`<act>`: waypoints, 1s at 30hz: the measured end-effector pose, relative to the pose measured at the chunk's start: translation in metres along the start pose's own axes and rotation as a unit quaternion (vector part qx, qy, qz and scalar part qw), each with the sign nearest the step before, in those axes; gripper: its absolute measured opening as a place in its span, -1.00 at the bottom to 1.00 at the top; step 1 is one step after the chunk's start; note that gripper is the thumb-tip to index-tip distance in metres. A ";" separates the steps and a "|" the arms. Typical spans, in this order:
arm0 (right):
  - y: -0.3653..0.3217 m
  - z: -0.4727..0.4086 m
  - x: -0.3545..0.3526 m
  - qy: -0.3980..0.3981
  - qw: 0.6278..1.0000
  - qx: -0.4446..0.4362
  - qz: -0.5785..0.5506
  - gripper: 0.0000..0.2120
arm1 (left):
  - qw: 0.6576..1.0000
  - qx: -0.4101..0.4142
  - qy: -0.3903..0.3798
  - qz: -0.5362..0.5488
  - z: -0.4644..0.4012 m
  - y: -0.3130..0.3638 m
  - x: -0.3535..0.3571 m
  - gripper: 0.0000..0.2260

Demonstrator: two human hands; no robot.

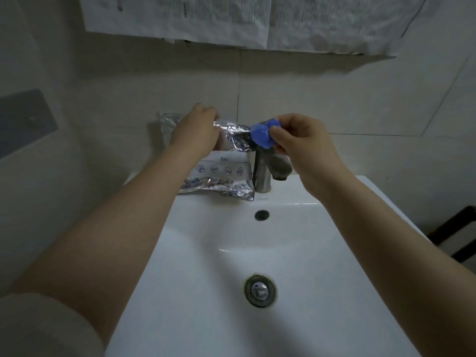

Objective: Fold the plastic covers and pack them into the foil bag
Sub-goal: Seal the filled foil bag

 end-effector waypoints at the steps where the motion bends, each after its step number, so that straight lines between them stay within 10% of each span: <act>1: 0.000 -0.001 -0.001 0.004 1.000 -0.005 -0.001 -0.83 | 1.000 0.005 0.028 0.006 0.005 0.000 -0.006 -0.79; 11: -0.033 0.012 0.005 -0.013 0.998 -0.056 0.000 -0.85 | 0.984 0.144 0.106 0.025 0.118 0.024 -0.055 -0.92; 19: -0.013 0.069 0.006 -0.084 0.983 -0.093 0.134 -0.91 | 0.996 0.049 -0.049 0.058 0.187 0.058 -0.028 -0.85; 30: 0.038 0.130 -0.005 -0.197 0.961 -0.017 0.193 -0.89 | 0.975 0.116 -0.187 0.015 0.250 0.089 0.018 -0.84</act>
Point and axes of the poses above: each hand's wrist, its own z-axis away from the middle knuckle, its own x-axis out of the palm, y = z × x, the point moved 5 cm from there along -z, towards the middle knuckle, and after that the axes turned 5 degrees about -x, right-handed, at the moved point
